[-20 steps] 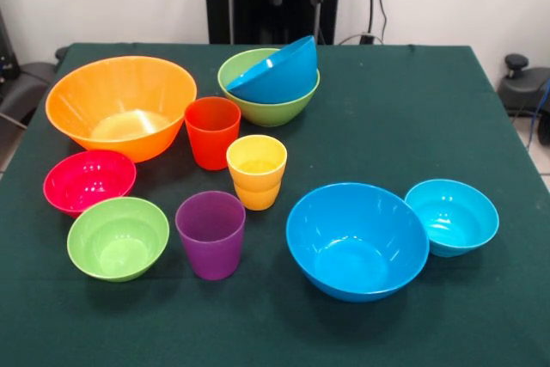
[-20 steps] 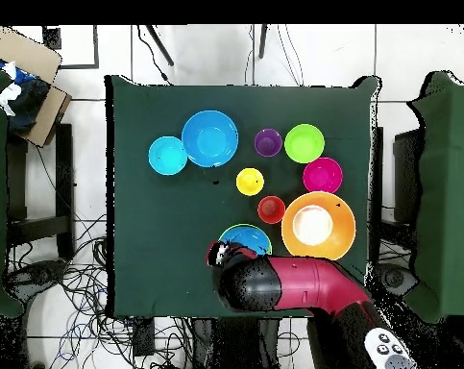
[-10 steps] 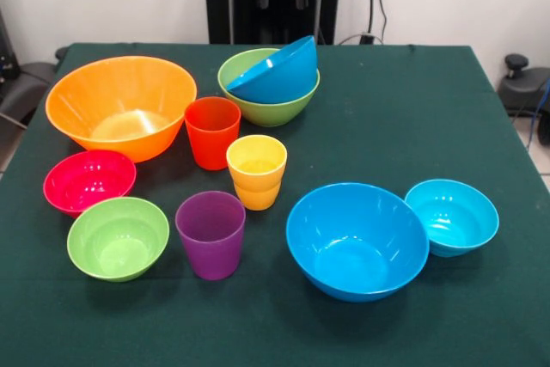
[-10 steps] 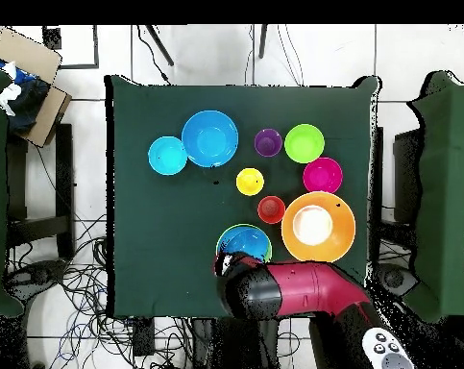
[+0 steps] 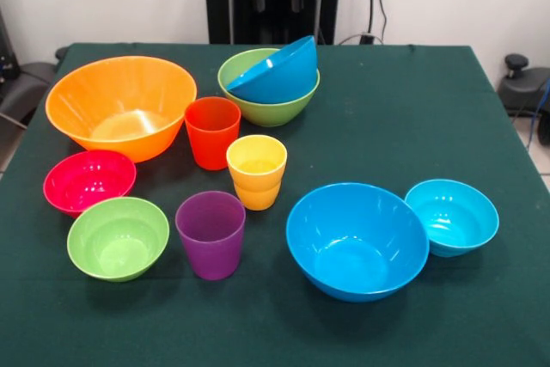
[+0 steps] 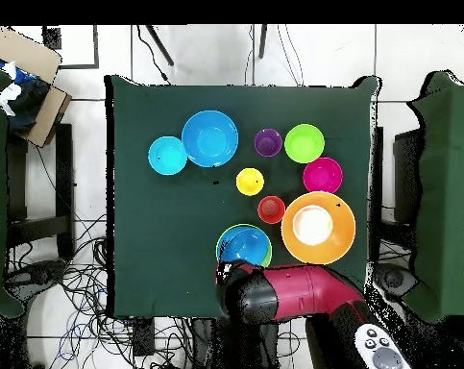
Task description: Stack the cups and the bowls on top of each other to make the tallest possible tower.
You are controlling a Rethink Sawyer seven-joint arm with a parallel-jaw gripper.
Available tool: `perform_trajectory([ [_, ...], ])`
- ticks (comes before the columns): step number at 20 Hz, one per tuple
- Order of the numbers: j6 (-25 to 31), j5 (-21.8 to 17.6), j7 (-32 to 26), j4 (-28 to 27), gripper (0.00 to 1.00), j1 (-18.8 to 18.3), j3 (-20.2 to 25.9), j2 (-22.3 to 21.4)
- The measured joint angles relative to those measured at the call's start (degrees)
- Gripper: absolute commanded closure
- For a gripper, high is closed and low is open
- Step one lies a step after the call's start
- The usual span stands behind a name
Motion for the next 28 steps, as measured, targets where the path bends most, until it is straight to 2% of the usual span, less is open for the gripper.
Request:
perform_trajectory([
  [7,-0.3,-1.8,0.0,-0.6,0.00,1.6,-2.1,3.2],
  [15,-3.6,-2.9,0.0,-2.2,0.00,3.5,-4.6,8.1],
  [28,-5.3,-2.9,0.0,-3.4,0.00,3.7,-6.1,11.7],
])
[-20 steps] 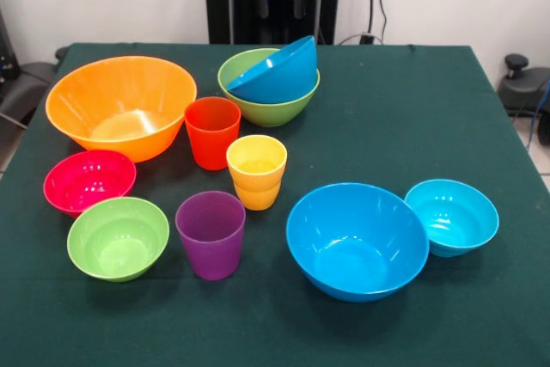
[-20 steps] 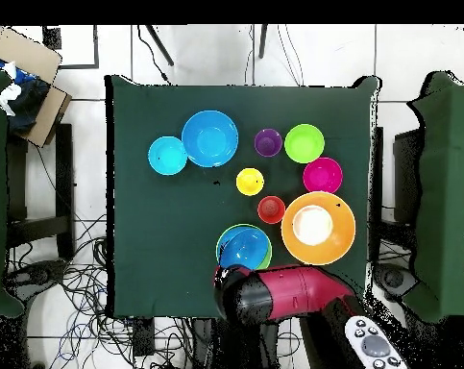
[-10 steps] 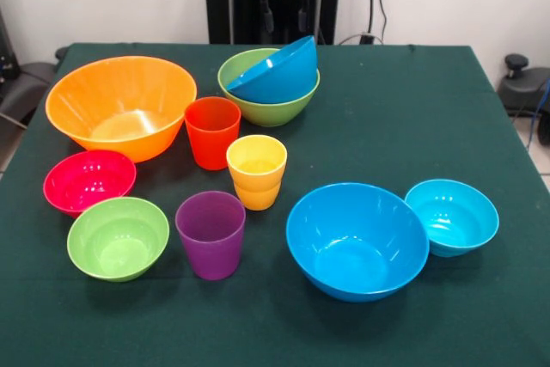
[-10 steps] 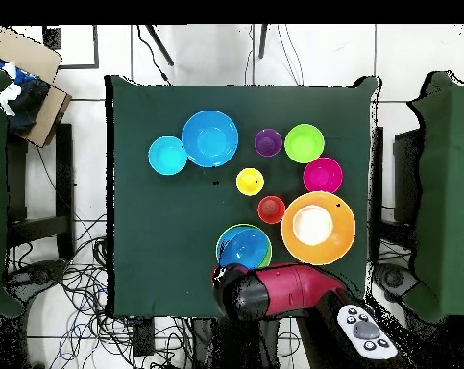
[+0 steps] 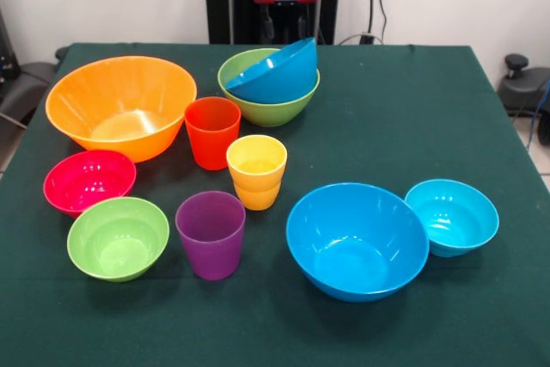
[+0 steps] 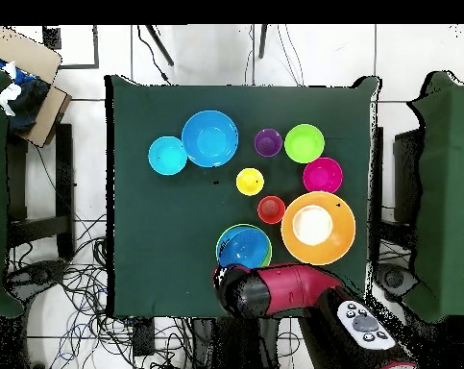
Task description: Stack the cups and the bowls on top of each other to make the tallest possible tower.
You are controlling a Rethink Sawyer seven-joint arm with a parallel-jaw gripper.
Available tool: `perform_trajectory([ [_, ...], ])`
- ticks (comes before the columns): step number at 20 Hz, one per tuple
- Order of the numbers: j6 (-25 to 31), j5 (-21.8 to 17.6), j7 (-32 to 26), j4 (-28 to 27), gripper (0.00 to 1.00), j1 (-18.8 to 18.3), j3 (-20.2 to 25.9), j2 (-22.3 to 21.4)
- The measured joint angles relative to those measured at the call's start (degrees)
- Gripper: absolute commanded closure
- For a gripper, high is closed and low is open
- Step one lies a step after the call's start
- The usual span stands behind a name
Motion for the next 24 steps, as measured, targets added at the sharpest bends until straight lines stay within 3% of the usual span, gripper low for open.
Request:
perform_trajectory([
  [13,-0.2,0.0,0.0,-2.5,0.00,1.0,-1.2,4.1],
  [24,-0.6,0.0,0.0,-3.4,0.00,1.5,-1.4,4.9],
])
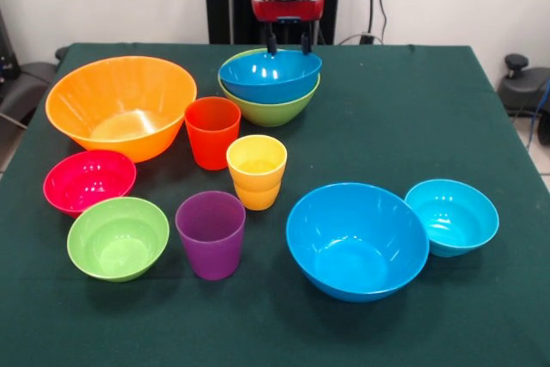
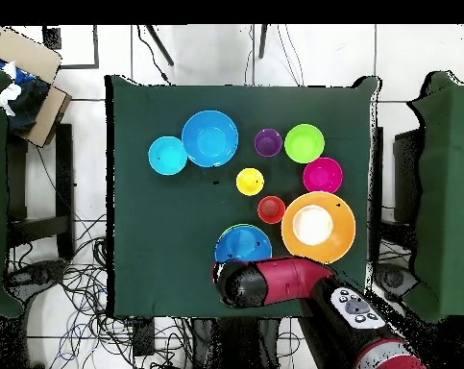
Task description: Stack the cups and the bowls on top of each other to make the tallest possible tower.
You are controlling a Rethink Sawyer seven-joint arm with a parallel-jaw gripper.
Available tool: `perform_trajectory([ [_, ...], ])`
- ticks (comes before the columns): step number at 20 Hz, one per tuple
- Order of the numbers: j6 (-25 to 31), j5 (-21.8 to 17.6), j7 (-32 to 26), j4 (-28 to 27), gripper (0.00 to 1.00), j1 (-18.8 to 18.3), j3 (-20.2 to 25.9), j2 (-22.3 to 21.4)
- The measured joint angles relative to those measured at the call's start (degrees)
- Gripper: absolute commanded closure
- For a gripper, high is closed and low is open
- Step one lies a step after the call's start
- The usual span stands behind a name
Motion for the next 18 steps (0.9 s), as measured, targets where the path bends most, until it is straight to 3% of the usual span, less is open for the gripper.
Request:
perform_trajectory([
  [11,-0.8,0.0,0.0,-0.1,0.00,0.0,0.0,0.2],
  [18,-3.1,0.0,0.0,-1.7,0.00,-0.1,0.0,3.3],
])
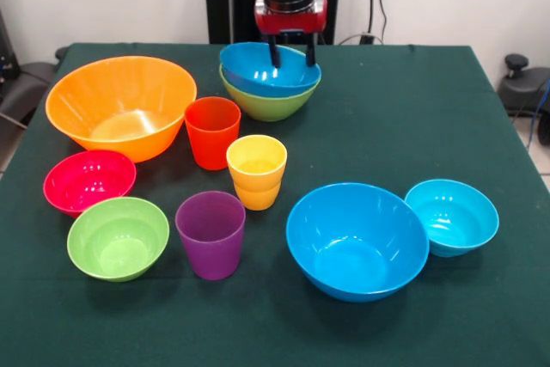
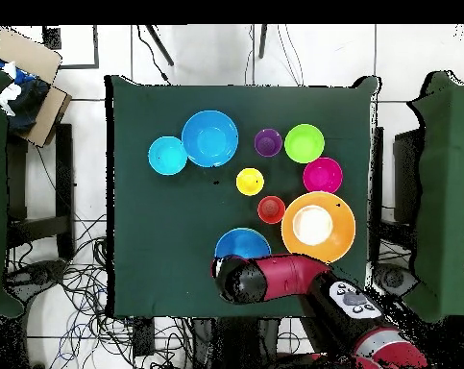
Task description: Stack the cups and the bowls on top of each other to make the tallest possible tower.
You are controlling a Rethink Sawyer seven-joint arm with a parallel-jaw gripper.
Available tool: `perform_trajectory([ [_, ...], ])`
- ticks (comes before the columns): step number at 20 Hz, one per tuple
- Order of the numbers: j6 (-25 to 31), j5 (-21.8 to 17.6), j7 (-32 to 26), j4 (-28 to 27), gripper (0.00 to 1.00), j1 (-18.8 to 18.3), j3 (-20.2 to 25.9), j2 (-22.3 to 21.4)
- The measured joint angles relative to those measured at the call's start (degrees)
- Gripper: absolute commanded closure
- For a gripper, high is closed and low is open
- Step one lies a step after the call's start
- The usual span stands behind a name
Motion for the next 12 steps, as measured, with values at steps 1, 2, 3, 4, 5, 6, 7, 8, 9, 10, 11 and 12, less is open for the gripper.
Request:
perform_trajectory([
  [1,-0.3,0.0,0.0,-0.3,0.00,0.0,0.0,0.5],
  [2,-0.4,-0.1,0.0,-0.5,0.00,0.0,0.0,0.8],
  [3,-0.6,-0.2,0.0,-0.7,0.00,-0.1,0.0,1.1],
  [4,-0.8,-0.3,0.0,-1.0,0.00,-0.1,0.0,1.6],
  [5,-0.9,-0.4,0.0,-1.2,0.00,-0.1,0.0,1.8],
  [6,-1.1,-0.6,0.0,-1.5,0.00,-0.2,0.0,2.2],
  [7,-1.2,-0.7,0.0,-1.7,0.00,-0.2,0.0,2.5],
  [8,-1.2,-0.9,0.0,-2.0,0.00,-0.2,0.0,2.8],
  [9,-1.2,-0.9,0.0,-2.0,0.00,-0.2,0.0,2.9],
  [10,-1.2,-1.0,0.0,-2.1,0.00,-0.2,0.0,2.9],
  [11,-1.2,-1.0,0.0,-2.1,0.00,-0.2,0.0,3.0],
  [12,-1.2,-1.0,0.0,-2.1,0.00,-0.2,0.0,3.1],
])
